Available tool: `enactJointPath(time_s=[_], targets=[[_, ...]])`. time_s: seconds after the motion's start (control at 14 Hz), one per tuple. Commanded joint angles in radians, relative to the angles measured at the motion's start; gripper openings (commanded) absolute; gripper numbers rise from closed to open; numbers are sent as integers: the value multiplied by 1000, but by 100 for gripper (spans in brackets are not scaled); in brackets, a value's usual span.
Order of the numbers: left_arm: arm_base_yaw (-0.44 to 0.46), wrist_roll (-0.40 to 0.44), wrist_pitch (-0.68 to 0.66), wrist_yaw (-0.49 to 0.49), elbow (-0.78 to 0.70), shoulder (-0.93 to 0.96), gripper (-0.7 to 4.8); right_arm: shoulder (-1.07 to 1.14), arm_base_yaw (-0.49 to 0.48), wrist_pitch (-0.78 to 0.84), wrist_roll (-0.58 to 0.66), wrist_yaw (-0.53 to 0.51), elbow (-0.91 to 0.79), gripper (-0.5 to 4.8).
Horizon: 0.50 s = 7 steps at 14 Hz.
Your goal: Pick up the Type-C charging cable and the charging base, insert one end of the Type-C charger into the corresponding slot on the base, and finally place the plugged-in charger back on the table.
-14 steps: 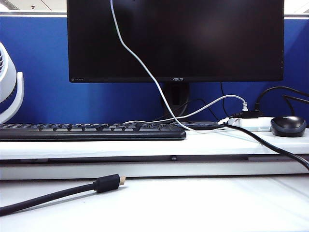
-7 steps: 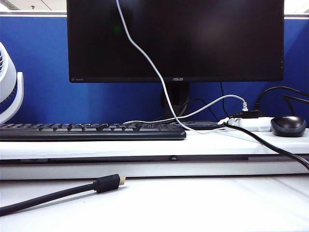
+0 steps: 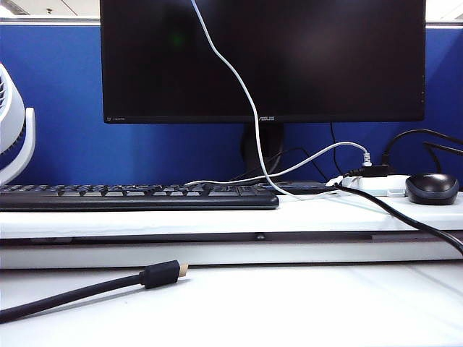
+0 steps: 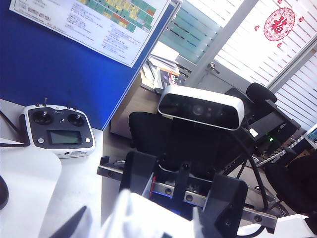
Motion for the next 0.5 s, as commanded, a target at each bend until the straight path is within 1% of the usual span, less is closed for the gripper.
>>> enactJointPath(time_s=[0.07, 0.21, 0.29, 0.36, 0.5], targets=[[-2, 1, 16, 11, 3, -2, 272, -5, 0, 34, 8, -19, 6, -1], [-2, 1, 16, 15, 3, -2, 268, -5, 0, 34, 8, -19, 6, -1], [-2, 1, 16, 15, 3, -2, 250, -5, 0, 34, 8, -19, 6, -1], [-2, 1, 16, 16, 3, -2, 177, -5, 0, 34, 8, -19, 6, -1], [-2, 1, 16, 18, 3, -2, 177, -5, 0, 36, 8, -19, 6, -1]])
